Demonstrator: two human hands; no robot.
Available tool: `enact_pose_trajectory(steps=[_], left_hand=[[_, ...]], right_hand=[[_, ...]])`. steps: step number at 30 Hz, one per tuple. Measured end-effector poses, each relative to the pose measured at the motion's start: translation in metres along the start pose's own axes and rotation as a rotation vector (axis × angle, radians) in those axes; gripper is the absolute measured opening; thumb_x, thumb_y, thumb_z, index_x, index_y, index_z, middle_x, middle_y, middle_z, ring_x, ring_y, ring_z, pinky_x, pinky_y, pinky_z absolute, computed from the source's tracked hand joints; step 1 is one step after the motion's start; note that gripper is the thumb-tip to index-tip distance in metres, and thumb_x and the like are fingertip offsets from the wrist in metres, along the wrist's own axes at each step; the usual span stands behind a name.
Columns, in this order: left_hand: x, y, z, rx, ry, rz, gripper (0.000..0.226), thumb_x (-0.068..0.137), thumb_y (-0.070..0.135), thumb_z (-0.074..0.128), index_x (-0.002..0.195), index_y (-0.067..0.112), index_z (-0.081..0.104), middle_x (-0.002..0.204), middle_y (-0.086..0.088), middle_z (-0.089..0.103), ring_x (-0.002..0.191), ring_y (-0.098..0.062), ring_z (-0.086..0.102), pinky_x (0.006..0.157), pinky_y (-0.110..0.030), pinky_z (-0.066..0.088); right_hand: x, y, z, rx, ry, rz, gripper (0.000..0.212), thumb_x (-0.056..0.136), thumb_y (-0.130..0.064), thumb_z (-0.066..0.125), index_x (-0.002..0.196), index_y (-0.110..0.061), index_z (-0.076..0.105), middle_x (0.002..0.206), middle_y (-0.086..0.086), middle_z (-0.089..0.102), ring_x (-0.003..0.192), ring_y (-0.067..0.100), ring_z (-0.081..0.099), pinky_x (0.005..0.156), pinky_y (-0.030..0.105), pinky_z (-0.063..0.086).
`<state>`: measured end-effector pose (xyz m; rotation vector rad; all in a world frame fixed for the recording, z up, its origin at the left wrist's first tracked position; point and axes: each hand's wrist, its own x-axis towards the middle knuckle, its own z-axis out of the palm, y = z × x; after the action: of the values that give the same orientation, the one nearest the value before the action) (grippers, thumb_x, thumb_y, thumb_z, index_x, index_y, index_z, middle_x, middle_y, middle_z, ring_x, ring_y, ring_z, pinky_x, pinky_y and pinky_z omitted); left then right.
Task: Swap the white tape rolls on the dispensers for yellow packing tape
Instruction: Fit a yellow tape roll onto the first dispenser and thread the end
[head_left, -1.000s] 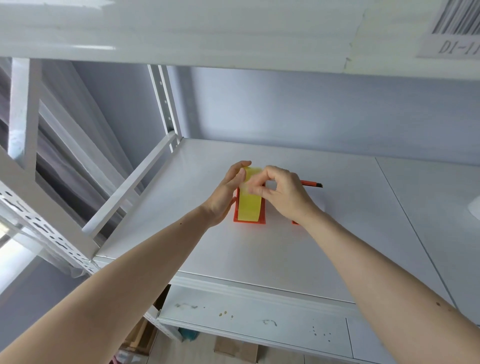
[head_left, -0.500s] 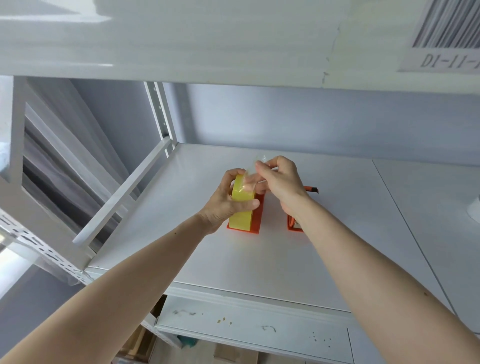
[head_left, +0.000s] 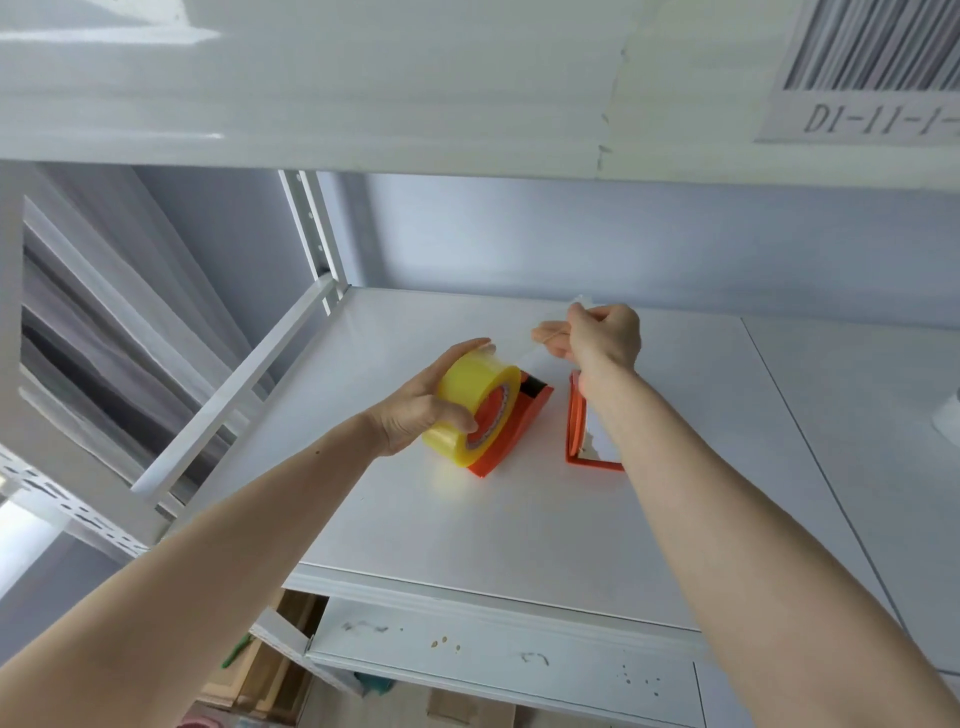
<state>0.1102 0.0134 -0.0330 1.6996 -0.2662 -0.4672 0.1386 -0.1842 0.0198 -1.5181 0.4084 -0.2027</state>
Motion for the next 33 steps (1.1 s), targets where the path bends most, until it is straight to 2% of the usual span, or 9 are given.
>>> enact_pose_trajectory(steps=[4, 8, 12, 14, 17, 20, 23, 26, 33], left_hand=[[-0.001, -0.001, -0.006, 0.023, 0.011, 0.019, 0.095, 0.058, 0.002, 0.070, 0.142, 0.039, 0.047, 0.142, 0.001, 0.055, 0.126, -0.027, 0.058, 0.094, -0.043, 0.057], [0.001, 0.011, -0.006, 0.120, 0.075, -0.007, 0.089, 0.051, 0.027, 0.082, 0.134, 0.042, 0.054, 0.132, 0.000, 0.060, 0.118, -0.022, 0.062, 0.093, -0.040, 0.058], [0.008, 0.028, 0.000, 0.288, 0.176, -0.033, 0.077, 0.058, 0.046, 0.088, 0.127, 0.034, 0.056, 0.126, 0.012, 0.060, 0.117, -0.012, 0.060, 0.091, -0.028, 0.053], [0.012, 0.030, 0.000, 0.341, 0.168, -0.036, 0.065, 0.066, 0.031, 0.085, 0.124, 0.034, 0.054, 0.128, 0.012, 0.060, 0.119, -0.016, 0.059, 0.090, -0.028, 0.053], [0.009, 0.035, -0.005, 0.352, 0.071, -0.022, 0.079, 0.069, 0.018, 0.076, 0.136, 0.044, 0.044, 0.133, 0.012, 0.059, 0.121, -0.011, 0.059, 0.095, -0.025, 0.050], [0.008, 0.041, -0.011, 0.393, 0.000, -0.007, 0.081, 0.068, 0.015, 0.072, 0.138, 0.049, 0.048, 0.137, 0.011, 0.057, 0.123, -0.007, 0.057, 0.097, -0.020, 0.048], [0.012, 0.042, -0.016, 0.522, -0.035, -0.011, 0.069, 0.069, 0.019, 0.069, 0.129, 0.052, 0.057, 0.145, 0.014, 0.051, 0.135, -0.012, 0.047, 0.114, -0.034, 0.038], [0.013, 0.041, -0.020, 0.595, -0.054, -0.034, 0.069, 0.069, 0.021, 0.068, 0.131, 0.049, 0.058, 0.149, 0.014, 0.046, 0.139, -0.012, 0.040, 0.119, -0.041, 0.032], [0.011, 0.049, -0.021, 0.630, -0.123, 0.011, 0.061, 0.076, 0.011, 0.067, 0.128, 0.042, 0.065, 0.148, 0.018, 0.045, 0.137, -0.010, 0.042, 0.110, -0.031, 0.039]], right_hand=[[0.007, 0.007, -0.011, -0.093, -0.028, 0.046, 0.023, 0.100, -0.009, 0.052, 0.077, -0.006, 0.054, 0.074, 0.017, 0.076, 0.063, 0.024, 0.077, 0.071, 0.033, 0.064], [0.007, 0.013, -0.015, -0.074, -0.034, 0.070, 0.003, 0.097, -0.005, 0.054, 0.096, -0.005, 0.052, 0.087, 0.021, 0.074, 0.060, 0.025, 0.076, 0.060, 0.031, 0.063], [0.009, 0.006, -0.014, -0.206, -0.037, -0.003, 0.030, 0.096, -0.002, 0.048, 0.123, -0.013, 0.044, 0.098, 0.014, 0.068, 0.060, 0.017, 0.071, 0.048, 0.024, 0.057], [0.011, 0.001, -0.013, -0.223, -0.061, 0.029, 0.034, 0.094, 0.003, 0.044, 0.123, -0.013, 0.044, 0.097, 0.015, 0.067, 0.060, 0.017, 0.067, 0.043, 0.022, 0.054], [0.013, -0.003, -0.014, -0.074, -0.154, 0.196, 0.034, 0.093, 0.011, 0.036, 0.117, -0.013, 0.045, 0.085, 0.019, 0.064, 0.068, 0.025, 0.061, 0.041, 0.022, 0.053], [0.014, -0.002, -0.014, -0.174, -0.202, 0.197, 0.033, 0.092, 0.010, 0.033, 0.107, -0.003, 0.059, 0.076, 0.019, 0.064, 0.060, 0.025, 0.063, 0.043, 0.023, 0.052], [0.013, 0.000, -0.015, -0.410, -0.191, 0.128, 0.021, 0.085, 0.006, 0.052, 0.098, 0.006, 0.069, 0.075, 0.018, 0.070, 0.054, 0.023, 0.069, 0.047, 0.025, 0.057], [0.010, 0.003, -0.016, -0.638, -0.241, 0.087, 0.026, 0.069, 0.005, 0.064, 0.095, 0.006, 0.069, 0.081, 0.019, 0.075, 0.070, 0.028, 0.077, 0.071, 0.037, 0.064], [0.003, 0.003, -0.011, -0.901, -0.408, 0.126, 0.020, 0.071, -0.005, 0.085, 0.084, 0.003, 0.071, 0.068, 0.014, 0.076, 0.070, 0.022, 0.078, 0.077, 0.037, 0.064]])
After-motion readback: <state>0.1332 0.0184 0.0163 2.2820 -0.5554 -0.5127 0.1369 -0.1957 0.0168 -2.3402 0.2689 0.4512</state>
